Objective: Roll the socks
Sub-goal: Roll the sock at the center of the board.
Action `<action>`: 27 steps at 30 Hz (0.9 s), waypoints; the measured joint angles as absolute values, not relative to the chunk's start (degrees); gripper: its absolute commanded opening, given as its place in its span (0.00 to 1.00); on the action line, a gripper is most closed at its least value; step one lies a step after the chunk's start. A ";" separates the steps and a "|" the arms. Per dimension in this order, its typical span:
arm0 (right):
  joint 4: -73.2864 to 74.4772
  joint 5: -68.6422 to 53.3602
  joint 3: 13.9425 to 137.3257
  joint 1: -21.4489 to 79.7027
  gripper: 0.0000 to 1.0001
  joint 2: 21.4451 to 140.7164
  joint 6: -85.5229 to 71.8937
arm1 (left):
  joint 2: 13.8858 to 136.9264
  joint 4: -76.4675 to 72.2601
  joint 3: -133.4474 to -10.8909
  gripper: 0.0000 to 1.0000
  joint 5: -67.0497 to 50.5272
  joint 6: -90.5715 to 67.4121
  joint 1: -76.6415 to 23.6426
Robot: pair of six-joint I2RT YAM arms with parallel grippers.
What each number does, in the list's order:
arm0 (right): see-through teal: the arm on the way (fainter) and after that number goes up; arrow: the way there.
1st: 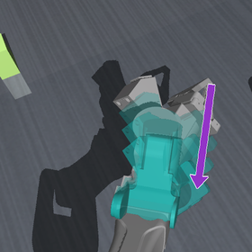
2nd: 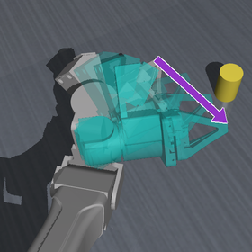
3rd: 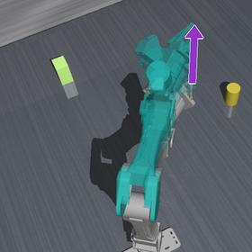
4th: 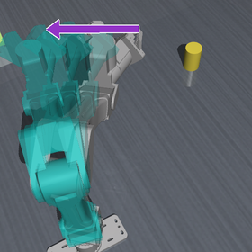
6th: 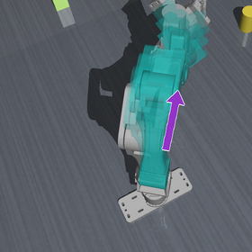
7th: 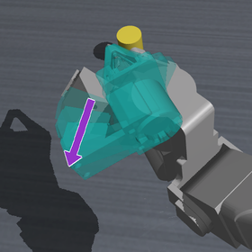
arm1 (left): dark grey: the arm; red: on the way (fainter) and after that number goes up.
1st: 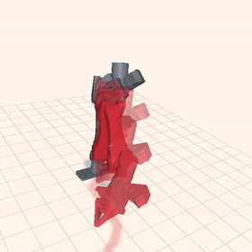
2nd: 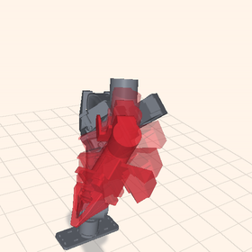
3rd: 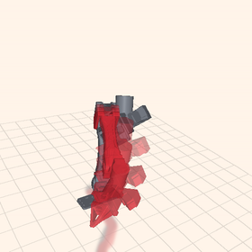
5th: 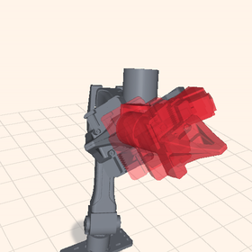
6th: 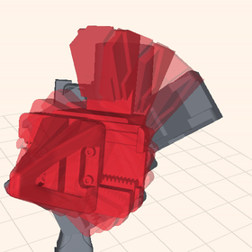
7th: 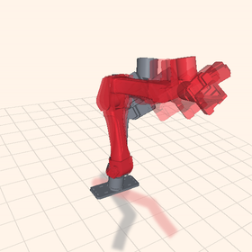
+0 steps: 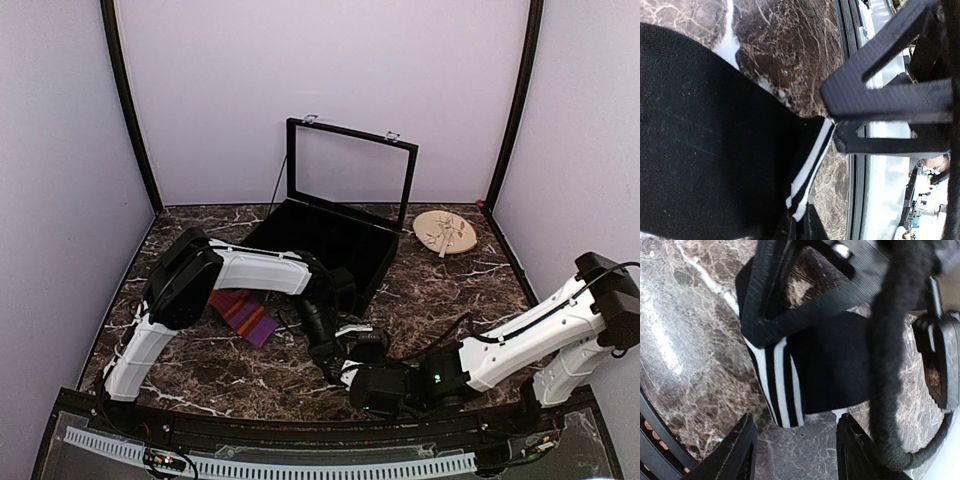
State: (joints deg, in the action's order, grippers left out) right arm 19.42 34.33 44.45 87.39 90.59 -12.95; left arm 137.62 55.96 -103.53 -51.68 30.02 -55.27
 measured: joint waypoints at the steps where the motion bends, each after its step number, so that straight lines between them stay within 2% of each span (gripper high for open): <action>1: 19.40 34.33 44.69 87.39 0.52 90.96 -12.62 | 137.71 56.14 -103.70 0.00 -51.72 30.15 -55.24; 22: 18.17 29.63 46.94 83.42 0.49 94.74 -6.00 | 138.04 57.63 -103.92 0.00 -52.18 31.31 -54.81; 27: 17.50 28.45 47.27 82.48 0.42 95.18 -4.78 | 138.61 58.46 -104.44 0.00 -52.95 32.12 -54.54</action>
State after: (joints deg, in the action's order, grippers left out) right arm 17.50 28.45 47.27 82.48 95.18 -4.78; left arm 138.61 58.46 -104.44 -52.95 32.12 -54.54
